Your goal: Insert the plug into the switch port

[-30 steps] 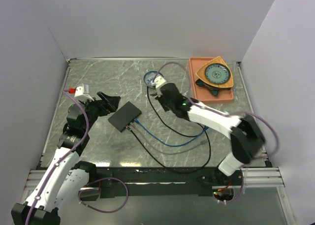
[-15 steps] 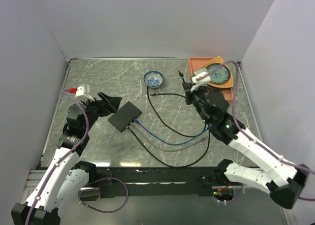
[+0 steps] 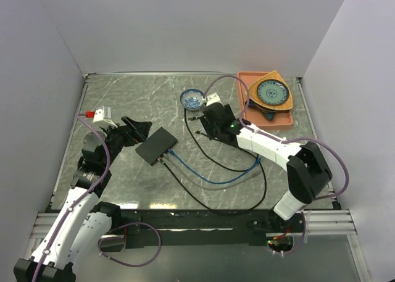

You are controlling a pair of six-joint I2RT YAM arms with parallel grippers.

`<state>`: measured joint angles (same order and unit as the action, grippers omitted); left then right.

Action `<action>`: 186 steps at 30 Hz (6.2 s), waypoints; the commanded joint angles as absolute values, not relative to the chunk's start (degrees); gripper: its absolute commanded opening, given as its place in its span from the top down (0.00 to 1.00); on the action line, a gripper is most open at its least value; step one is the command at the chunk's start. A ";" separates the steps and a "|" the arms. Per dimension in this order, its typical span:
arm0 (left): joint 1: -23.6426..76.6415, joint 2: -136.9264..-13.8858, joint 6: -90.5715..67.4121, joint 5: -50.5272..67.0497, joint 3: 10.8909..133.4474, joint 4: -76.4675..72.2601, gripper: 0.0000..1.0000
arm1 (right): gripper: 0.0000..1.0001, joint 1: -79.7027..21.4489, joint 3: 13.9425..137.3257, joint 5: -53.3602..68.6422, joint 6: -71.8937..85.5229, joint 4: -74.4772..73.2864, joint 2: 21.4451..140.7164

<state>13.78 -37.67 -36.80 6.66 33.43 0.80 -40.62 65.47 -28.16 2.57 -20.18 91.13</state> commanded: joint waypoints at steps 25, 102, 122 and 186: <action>13.54 -39.64 -34.01 3.17 35.86 2.02 0.04 | 0.24 -40.69 95.80 -7.21 1.49 -18.72 119.97; 13.54 -38.32 -35.60 5.10 34.54 1.31 0.04 | 0.60 -55.72 69.61 1.67 1.93 -16.70 101.95; 13.54 -36.04 -34.28 2.46 35.59 4.22 0.04 | 0.41 -54.93 87.18 -2.37 4.92 -15.20 114.87; 13.62 -48.52 -48.08 46.75 26.90 -36.90 0.18 | 1.00 -45.71 55.46 34.00 8.43 2.37 72.42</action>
